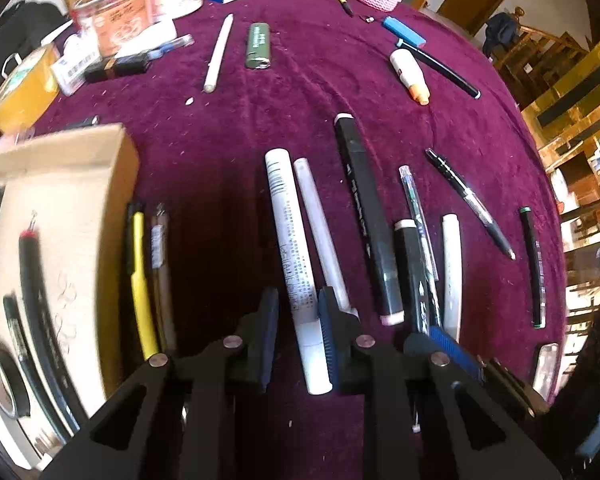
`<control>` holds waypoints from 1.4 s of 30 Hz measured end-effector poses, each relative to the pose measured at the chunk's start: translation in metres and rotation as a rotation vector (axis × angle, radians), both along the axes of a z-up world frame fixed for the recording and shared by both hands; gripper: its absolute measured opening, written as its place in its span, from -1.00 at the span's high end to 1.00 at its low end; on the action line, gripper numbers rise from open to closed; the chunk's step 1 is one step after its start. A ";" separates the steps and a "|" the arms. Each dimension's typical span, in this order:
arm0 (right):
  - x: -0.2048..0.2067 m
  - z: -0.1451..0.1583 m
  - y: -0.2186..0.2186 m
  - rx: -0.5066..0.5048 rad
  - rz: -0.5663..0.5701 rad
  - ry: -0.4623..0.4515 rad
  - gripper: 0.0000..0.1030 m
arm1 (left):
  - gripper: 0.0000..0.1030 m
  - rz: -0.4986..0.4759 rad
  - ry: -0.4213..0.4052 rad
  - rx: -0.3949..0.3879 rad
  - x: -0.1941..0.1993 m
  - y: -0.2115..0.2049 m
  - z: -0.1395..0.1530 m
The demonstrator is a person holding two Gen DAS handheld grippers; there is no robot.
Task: Organize rigid objects
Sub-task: 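Grasp a white paint marker with the left tool while the right holds its black marker, then carry the white marker and black marker over the cardboard tray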
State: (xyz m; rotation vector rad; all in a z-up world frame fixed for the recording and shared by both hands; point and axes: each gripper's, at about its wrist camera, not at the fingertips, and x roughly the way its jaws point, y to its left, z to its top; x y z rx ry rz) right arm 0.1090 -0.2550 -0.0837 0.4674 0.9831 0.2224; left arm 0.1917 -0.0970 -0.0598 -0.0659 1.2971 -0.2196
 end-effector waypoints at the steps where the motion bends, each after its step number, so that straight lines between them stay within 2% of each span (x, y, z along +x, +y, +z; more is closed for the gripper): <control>1: 0.000 0.000 0.000 0.002 0.000 0.000 0.66 | 0.62 -0.002 0.000 0.019 0.002 -0.003 -0.003; 5: 0.000 -0.001 0.000 0.006 0.001 0.000 0.66 | 0.63 -0.021 -0.037 0.072 0.003 -0.013 -0.003; 7: 0.000 0.000 0.001 -0.001 0.003 -0.002 0.66 | 0.72 -0.027 -0.054 0.094 0.001 -0.013 -0.003; 12: 0.000 0.000 0.003 -0.008 0.005 -0.005 0.66 | 0.73 -0.017 -0.044 0.054 -0.011 0.001 -0.003; 15: 0.001 0.001 0.005 -0.024 0.007 -0.009 0.66 | 0.73 -0.002 -0.040 0.014 -0.031 0.009 0.001; 20: 0.002 0.002 0.011 -0.065 0.016 -0.024 0.66 | 0.73 0.009 -0.098 -0.003 -0.073 0.014 0.013; 28: 0.001 0.003 0.017 -0.113 0.031 -0.048 0.67 | 0.73 0.015 -0.151 0.013 -0.136 0.033 0.021; 36: -0.009 0.002 0.016 -0.079 0.009 -0.048 0.68 | 0.73 0.037 -0.219 -0.004 -0.173 0.060 0.044; 42: -0.035 0.002 0.024 0.001 0.003 -0.039 0.68 | 0.73 0.052 -0.236 -0.031 -0.186 0.078 0.051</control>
